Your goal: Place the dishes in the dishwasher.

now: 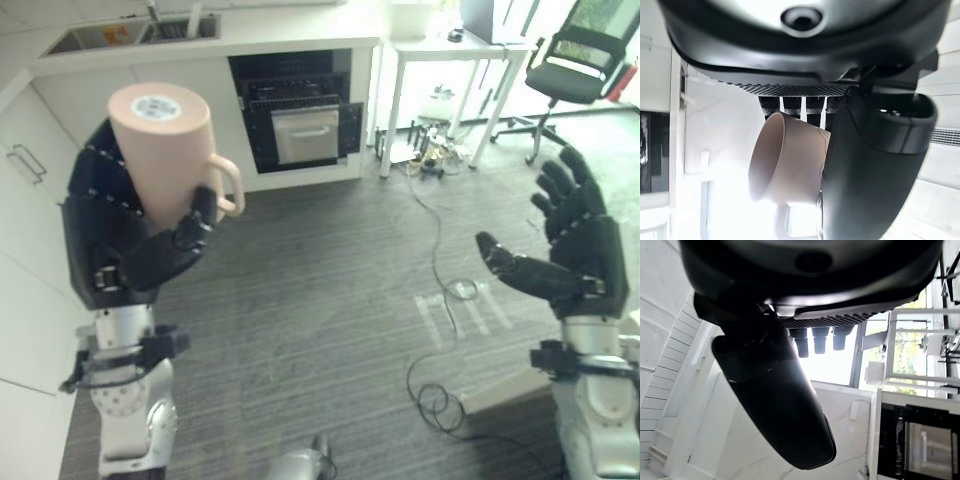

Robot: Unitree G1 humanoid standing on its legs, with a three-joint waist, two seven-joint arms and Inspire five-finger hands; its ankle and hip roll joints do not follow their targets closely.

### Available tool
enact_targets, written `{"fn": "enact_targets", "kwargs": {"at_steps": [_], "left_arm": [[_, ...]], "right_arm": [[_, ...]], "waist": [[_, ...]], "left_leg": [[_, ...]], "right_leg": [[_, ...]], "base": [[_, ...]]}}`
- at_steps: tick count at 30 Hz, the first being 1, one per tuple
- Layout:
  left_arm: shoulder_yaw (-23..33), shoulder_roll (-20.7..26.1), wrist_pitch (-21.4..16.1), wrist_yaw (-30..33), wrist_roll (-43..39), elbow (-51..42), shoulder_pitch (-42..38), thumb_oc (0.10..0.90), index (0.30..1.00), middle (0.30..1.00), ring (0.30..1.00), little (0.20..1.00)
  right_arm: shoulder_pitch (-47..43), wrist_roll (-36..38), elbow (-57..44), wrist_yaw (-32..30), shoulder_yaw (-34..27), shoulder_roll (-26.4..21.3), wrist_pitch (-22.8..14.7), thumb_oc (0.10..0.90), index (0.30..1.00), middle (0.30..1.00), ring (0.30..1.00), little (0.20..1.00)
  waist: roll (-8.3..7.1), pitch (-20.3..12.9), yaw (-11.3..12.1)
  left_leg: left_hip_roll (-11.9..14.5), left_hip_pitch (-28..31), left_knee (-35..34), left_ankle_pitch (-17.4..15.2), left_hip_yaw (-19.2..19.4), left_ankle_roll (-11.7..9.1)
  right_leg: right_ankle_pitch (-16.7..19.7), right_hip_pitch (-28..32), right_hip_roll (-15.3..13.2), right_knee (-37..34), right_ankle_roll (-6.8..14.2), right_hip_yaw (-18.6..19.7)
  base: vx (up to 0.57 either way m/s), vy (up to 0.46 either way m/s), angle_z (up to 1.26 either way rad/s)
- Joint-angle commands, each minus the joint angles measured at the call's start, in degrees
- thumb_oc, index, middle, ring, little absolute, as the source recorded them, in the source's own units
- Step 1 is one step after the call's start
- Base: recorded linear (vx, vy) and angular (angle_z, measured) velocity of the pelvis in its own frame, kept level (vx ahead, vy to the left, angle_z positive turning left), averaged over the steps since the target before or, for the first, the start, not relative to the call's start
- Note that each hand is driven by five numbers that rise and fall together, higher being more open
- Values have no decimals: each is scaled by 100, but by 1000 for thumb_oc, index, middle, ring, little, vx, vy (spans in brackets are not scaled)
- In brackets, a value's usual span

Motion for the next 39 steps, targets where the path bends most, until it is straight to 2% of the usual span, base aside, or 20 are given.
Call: {"fn": "enact_targets", "kwargs": {"at_steps": [1, 4, 6, 9, 13, 17, 18, 19, 20, 21, 22, 23, 25, 27, 29, 30, 31, 33, 37, 39], "left_arm": [[120, 515, -421, 191, 327, -666, -156, 400, 300, 300, 300, 300], [125, 575, -438, 137, 219, -625, -214, 400, 300, 300, 300, 300], [108, 532, -519, 145, 279, -651, -180, 400, 300, 300, 300, 300], [73, 507, -603, 299, 376, -699, -130, 400, 300, 300, 300, 300], [57, 474, -738, 436, 463, -778, -50, 400, 300, 300, 300, 300], [88, 333, -673, 408, 107, -820, -27, 400, 300, 300, 300, 300], [92, 297, -657, 387, 75, -818, -24, 400, 300, 300, 300, 300], [110, 246, -693, 447, 335, -795, 33, 400, 300, 300, 300, 300], [111, 244, -689, 474, 374, -791, 40, 400, 300, 300, 300, 300], [111, 244, -689, 474, 374, -791, 40, 400, 300, 300, 300, 300], [128, 207, -768, 499, 280, -702, 65, 400, 300, 300, 300, 300], [148, 167, -834, 501, 277, -697, 117, 400, 300, 300, 300, 300], [156, 99, -876, 378, 207, -685, 145, 400, 300, 300, 300, 300], [146, 68, -851, 202, 136, -613, 115, 400, 300, 300, 300, 300], [182, 96, -896, 145, 16, -589, 224, 400, 300, 300, 300, 300], [191, 117, -923, 161, -1, -594, 269, 400, 300, 300, 300, 300], [203, 147, -938, 208, -60, -617, 321, 400, 300, 300, 300, 300], [177, 112, -1089, 173, -134, -531, 339, 400, 300, 300, 300, 300], [190, 138, -1229, 353, -6, -442, 302, 400, 300, 300, 300, 300], [263, 231, -1049, 338, 12, -502, 183, 400, 300, 300, 300, 300]], "right_arm": [[-154, -152, -167, -102, -258, -330, -489, 800, 900, 900, 900, 900], [-117, -3, -153, -141, -364, -442, -633, 800, 900, 900, 900, 900], [-86, 119, -103, -100, -439, -496, -813, 800, 900, 900, 900, 900], [-81, 143, -84, 17, -423, -489, -942, 800, 900, 900, 900, 900], [-122, 185, -125, 61, -351, -554, -1005, 800, 900, 900, 900, 900], [-225, 81, -171, -2, -314, -646, -799, 800, 900, 900, 900, 900], [-232, 51, -188, 2, -330, -670, -783, 800, 900, 900, 900, 900], [-221, 128, -170, 52, -388, -754, -745, 800, 900, 900, 900, 900], [-216, 176, -168, 80, -412, -778, -717, 800, 900, 900, 900, 900], [-216, 176, -168, 80, -412, -778, -717, 800, 900, 900, 900, 900], [-168, 310, -123, 363, -508, -869, -690, 800, 900, 900, 900, 900], [-129, 284, -119, 497, -543, -885, -699, 800, 900, 900, 900, 900], [-61, 278, -26, 636, -613, -876, -694, 800, 900, 900, 900, 900], [-121, 343, 93, 700, -610, -915, -525, 800, 900, 900, 900, 900], [-198, 210, 121, 756, -561, -961, -442, 800, 900, 900, 900, 900], [-194, 186, 111, 754, -537, -967, -432, 800, 900, 900, 900, 900], [-133, 168, 46, 741, -533, -969, -411, 800, 900, 900, 900, 900], [-47, 172, 7, 674, -556, -1003, -460, 800, 900, 900, 900, 900], [-13, 411, 55, 872, -647, -1098, -592, 800, 900, 900, 900, 900], [60, 526, -84, 904, -706, -1004, -491, 800, 900, 900, 900, 900]], "waist": [[90, -379, -87], [-26, -186, -239], [-185, -45, -382], [-211, 37, -528], [-297, -53, -550], [-285, -341, -568], [-241, -395, -575], [-91, -501, -589], [-68, -530, -602], [-68, -530, -602], [-144, -521, -576], [-238, -425, -504], [-416, -239, -336], [-410, -117, -227], [-277, -96, -180], [-179, -72, -159], [-11, -43, -134], [63, -131, -120], [100, -245, -115], [32, -379, -54]], "left_leg": [[351, -157, 65, -48, -163, -725], [317, 157, 65, -282, -168, -789], [171, 405, 65, -564, -247, -817], [99, 741, 65, -856, -433, -810], [40, 1214, 65, -1328, -527, -755], [130, 1698, 65, -1511, -635, -900], [200, 1776, 65, -1376, -629, -976], [394, 1991, 65, -468, -604, -1228], [433, 2090, 65, -157, -574, -1289], [433, 2090, 65, -157, -574, -1289], [563, 2133, 354, 1094, -329, -1558], [488, 1744, 1008, 1258, -279, -1608], [511, 664, 1947, 1279, -110, -1562], [583, 87, 1489, 941, 146, -1401], [653, 181, 65, 905, 518, -1334], [786, 14, 65, 760, 523, -1341], [1148, -564, 65, 638, 320, -1441], [1388, -1095, 65, 811, 69, -1594], [1424, -1082, 65, 617, 217, -1548], [1207, -921, 65, 416, 254, -1364]], "right_leg": [[583, 255, 366, -1608, -163, -682], [368, -184, 331, -2601, -247, -1068], [278, -865, -1, -2601, -157, -924], [365, -1727, -192, -2601, -38, -638], [534, -1777, -242, -2601, -18, -766], [578, -1501, -110, -2601, -134, -814], [535, -1456, -56, -2601, -195, -861], [311, -1305, 222, -2601, -410, -904], [253, -1272, 284, -2601, -456, -884], [253, -1272, 284, -2601, -456, -884], [-21, -929, 439, -2601, -682, -681], [-113, -739, 448, -2601, -782, -580], [-255, -354, 394, -2601, -903, -481], [-433, -155, 470, -2601, -855, -445], [-629, -42, 626, -2601, -730, -302], [-672, 6, 717, -2601, -679, -272], [-773, 139, 864, -2601, -611, -158], [-966, 349, 942, -2601, -613, -47], [-1186, 645, 722, -2601, -488, -71], [-1205, 888, 426, -2601, -277, -138]], "base": [[253, -8, 23], [227, -151, 21], [294, -231, 14], [342, -202, 25], [449, -251, 12], [386, -199, 24], [484, -238, 13], [427, -211, -5], [327, -163, -36], [347, -211, -46], [399, -277, -29], [464, -341, -16], [213, -185, -51], [346, -3, -48], [418, 184, -31], [373, 287, -46], [338, 274, -62], [454, 305, -67], [379, 297, -46], [398, 305, -49]]}}
